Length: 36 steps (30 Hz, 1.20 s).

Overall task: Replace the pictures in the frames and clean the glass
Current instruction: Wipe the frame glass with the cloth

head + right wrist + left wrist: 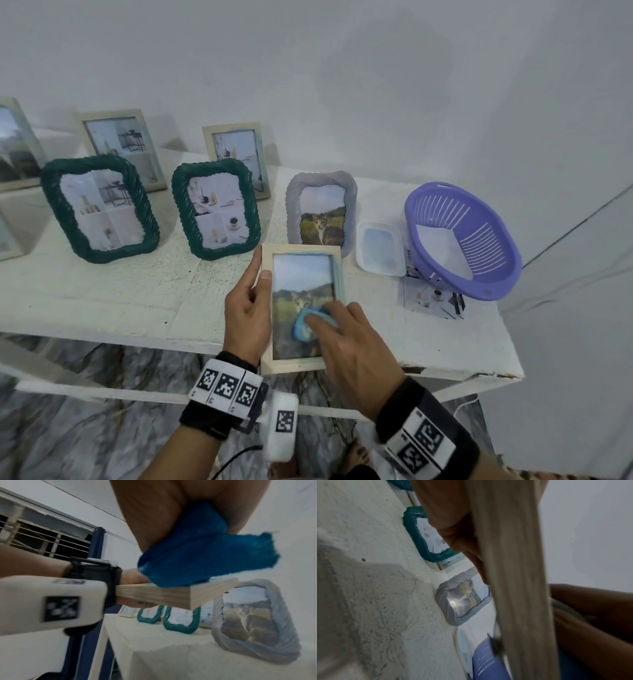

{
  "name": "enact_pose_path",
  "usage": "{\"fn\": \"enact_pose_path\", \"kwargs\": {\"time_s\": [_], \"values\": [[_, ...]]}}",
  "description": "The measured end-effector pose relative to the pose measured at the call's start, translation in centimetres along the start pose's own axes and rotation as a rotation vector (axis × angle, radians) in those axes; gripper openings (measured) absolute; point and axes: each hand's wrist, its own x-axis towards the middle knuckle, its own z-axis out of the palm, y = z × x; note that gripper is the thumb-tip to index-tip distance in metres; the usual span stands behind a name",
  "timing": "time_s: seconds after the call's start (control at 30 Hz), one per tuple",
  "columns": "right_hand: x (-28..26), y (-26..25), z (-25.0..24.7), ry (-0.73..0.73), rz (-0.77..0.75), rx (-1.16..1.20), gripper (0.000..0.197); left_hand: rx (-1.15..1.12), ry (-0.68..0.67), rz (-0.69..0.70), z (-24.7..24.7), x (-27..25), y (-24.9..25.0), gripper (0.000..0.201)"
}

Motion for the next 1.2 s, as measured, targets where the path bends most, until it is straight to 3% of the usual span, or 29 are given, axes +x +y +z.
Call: {"fn": "enact_pose_path", "kwargs": {"time_s": [0.1,0.27,0.37,0.47,0.6,0.8,0.87,1.03,1.2], "values": [[2.5,1.1,-0.5,0.083,0.11,-0.021,0.031,0.021,-0.024,-0.019,0.3,-0.1,-0.4,0.051],[5.4,2.5,-1.4,0.158,0.143,0.058,0.027,0.016,-0.051,0.0,1.0,0.0,0.6,0.04],[4.2,1.7,-2.0,0.071,0.006,0.126,0.027,0.037,-0.061,0.001,0.7,0.6,0.8,0.041],[2.3,0.7,-2.4,-0.107,-0.173,0.142,0.027,0.022,-0.072,-0.017,0.2,1.1,0.9,0.041],[1.0,1.6,-2.4,-0.211,-0.363,-0.013,0.03,0.032,-0.081,-0.051,0.1,1.1,1.3,0.041],[2.9,1.9,-2.9,-0.085,-0.181,-0.03,0.022,0.044,-0.089,-0.033,0.6,1.2,0.9,0.039],[2.9,1.2,-2.7,-0.088,-0.2,-0.01,0.026,0.05,-0.112,-0.016,0.5,1.2,1.1,0.038],[1.4,1.8,-3.5,-0.258,-0.367,0.065,0.031,0.048,-0.108,-0.077,-0.2,1.0,0.5,0.04],[2.9,4.8,-4.6,-0.172,-0.265,-0.038,0.024,0.033,-0.107,-0.082,0.0,0.5,0.7,0.04]]}}
